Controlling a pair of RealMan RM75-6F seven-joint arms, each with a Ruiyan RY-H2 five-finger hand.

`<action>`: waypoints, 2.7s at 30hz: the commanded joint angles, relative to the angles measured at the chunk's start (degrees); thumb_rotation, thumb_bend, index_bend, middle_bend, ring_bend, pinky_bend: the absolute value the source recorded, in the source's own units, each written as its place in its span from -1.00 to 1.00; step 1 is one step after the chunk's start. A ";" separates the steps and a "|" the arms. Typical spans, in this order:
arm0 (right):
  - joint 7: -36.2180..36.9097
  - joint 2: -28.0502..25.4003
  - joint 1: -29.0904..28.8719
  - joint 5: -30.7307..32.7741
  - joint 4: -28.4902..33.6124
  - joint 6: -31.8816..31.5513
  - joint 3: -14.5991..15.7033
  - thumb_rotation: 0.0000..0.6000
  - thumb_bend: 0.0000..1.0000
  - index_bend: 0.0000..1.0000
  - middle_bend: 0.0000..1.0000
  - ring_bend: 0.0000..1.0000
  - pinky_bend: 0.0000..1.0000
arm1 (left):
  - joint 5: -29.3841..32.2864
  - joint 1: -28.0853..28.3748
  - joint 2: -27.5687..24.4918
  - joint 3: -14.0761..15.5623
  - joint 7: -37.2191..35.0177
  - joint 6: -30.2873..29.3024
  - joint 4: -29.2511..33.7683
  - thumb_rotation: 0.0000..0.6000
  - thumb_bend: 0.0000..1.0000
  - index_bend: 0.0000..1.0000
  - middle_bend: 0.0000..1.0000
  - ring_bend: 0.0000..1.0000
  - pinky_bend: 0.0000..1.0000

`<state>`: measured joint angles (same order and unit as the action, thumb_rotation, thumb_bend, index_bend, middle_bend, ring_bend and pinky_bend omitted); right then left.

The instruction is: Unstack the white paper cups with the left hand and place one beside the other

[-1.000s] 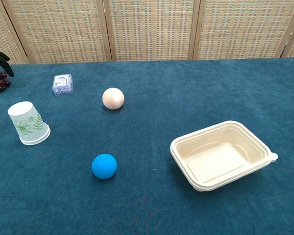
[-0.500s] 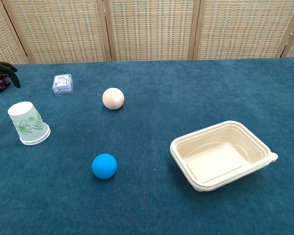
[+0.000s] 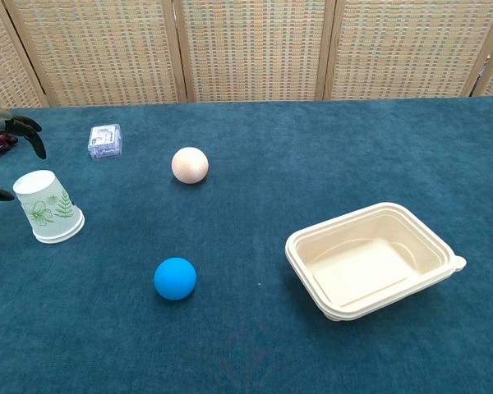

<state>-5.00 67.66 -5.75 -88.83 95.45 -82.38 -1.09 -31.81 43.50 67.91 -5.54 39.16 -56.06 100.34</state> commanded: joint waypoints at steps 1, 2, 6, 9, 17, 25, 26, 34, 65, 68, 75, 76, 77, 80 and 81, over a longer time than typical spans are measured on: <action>0.07 -0.04 0.01 -0.04 -0.01 -0.03 0.01 1.00 -0.82 -1.00 -1.00 -1.00 -1.00 | 0.29 0.34 0.36 0.19 -0.11 -0.19 -0.31 1.00 -0.52 -0.50 -1.00 -1.00 -1.00; 0.10 -0.06 0.00 -0.04 -0.02 -0.02 0.01 1.00 -0.82 -1.00 -1.00 -1.00 -1.00 | 0.46 0.53 0.51 0.29 -0.13 -0.19 -0.40 1.00 -0.52 -0.50 -1.00 -1.00 -1.00; 0.20 -0.10 0.02 0.01 -0.01 -0.06 -0.02 1.00 -0.82 -1.00 -1.00 -1.00 -1.00 | 0.89 1.10 0.91 0.64 0.02 -0.37 -0.60 1.00 -0.52 -0.48 -1.00 -1.00 -1.00; 0.25 -0.15 0.04 0.04 0.01 -0.11 -0.04 1.00 -0.82 -1.00 -1.00 -1.00 -1.00 | 1.18 1.47 1.29 0.85 0.12 -0.45 -0.86 1.00 -0.52 -0.47 -1.00 -1.00 -1.00; 0.38 -0.18 0.05 0.03 -0.01 -0.13 -0.03 1.00 -0.82 -1.00 -1.00 -1.00 -1.00 | 2.02 2.23 2.49 1.32 0.25 -0.42 -1.72 1.00 -0.52 -0.41 -1.00 -1.00 -1.00; 0.68 -0.32 0.12 -0.05 -0.07 -0.31 -0.04 1.00 -0.82 -1.00 -1.00 -1.00 -1.00 | 2.04 2.47 3.30 1.66 -0.59 -0.77 -2.65 1.00 -0.52 -0.36 -1.00 -1.00 -1.00; 0.65 -0.29 0.12 -0.08 -0.07 -0.32 -0.03 1.00 -0.82 -1.00 -1.00 -1.00 -1.00 | 1.92 2.48 3.24 1.71 -0.67 -0.84 -2.56 1.00 -0.52 -0.35 -1.00 -1.00 -1.00; 0.70 -0.35 0.19 -0.10 -0.03 -0.46 -0.04 1.00 -0.82 -1.00 -1.00 -1.00 -1.00 | 0.90 2.49 2.84 1.63 -1.44 -2.12 -1.40 1.00 -0.52 -0.21 -1.00 -1.00 -1.00; 0.53 -0.41 0.29 -0.24 0.03 -0.55 0.04 1.00 -0.82 -1.00 -1.00 -1.00 -1.00 | -2.67 0.71 -12.19 -3.57 -9.55 -4.89 11.90 1.00 -0.51 -0.19 -1.00 -1.00 -1.00; 0.43 -0.37 0.31 -0.30 0.05 -0.58 0.08 1.00 -0.82 -1.00 -1.00 -1.00 -1.00 | -2.36 0.45 -15.62 -4.07 -10.97 -3.37 13.02 1.00 -0.51 -0.19 -1.00 -1.00 -1.00; -0.17 -0.30 0.30 -0.22 0.19 -0.46 0.10 1.00 -0.82 -1.00 -1.00 -1.00 -1.00 | -2.03 -0.53 -22.61 -3.70 -14.12 1.72 12.76 1.00 -0.51 -0.19 -1.00 -1.00 -1.00; -0.22 -0.28 0.30 -0.22 0.20 -0.46 0.11 1.00 -0.82 -1.00 -1.00 -1.00 -1.00 | -2.03 -0.60 -22.96 -3.47 -14.22 2.29 12.50 1.00 -0.51 -0.19 -1.00 -1.00 -1.00; -0.29 -0.25 0.31 -0.22 0.20 -0.46 0.12 1.00 -0.82 -1.00 -1.00 -1.00 -1.00 | -2.09 -0.66 -23.31 -3.21 -14.40 2.96 12.18 1.00 -0.51 -0.19 -1.00 -1.00 -1.00; -0.61 -0.20 0.29 -0.32 0.34 -0.42 0.18 1.00 -0.82 -1.00 -1.00 -1.00 -1.00 | -2.11 -1.01 -22.85 -1.78 -14.67 4.76 9.59 1.00 -0.51 -0.19 -1.00 -1.00 -1.00; -0.68 -0.16 0.27 -0.32 0.35 -0.37 0.19 1.00 -0.82 -1.00 -1.00 -1.00 -1.00 | -2.27 -1.24 -22.20 -1.43 -15.18 5.24 8.54 1.00 -0.51 -0.19 -1.00 -1.00 -1.00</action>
<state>-5.66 67.48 -5.46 -89.15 95.80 -82.79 -0.90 -33.96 42.70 45.02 -7.85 24.70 -51.88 110.49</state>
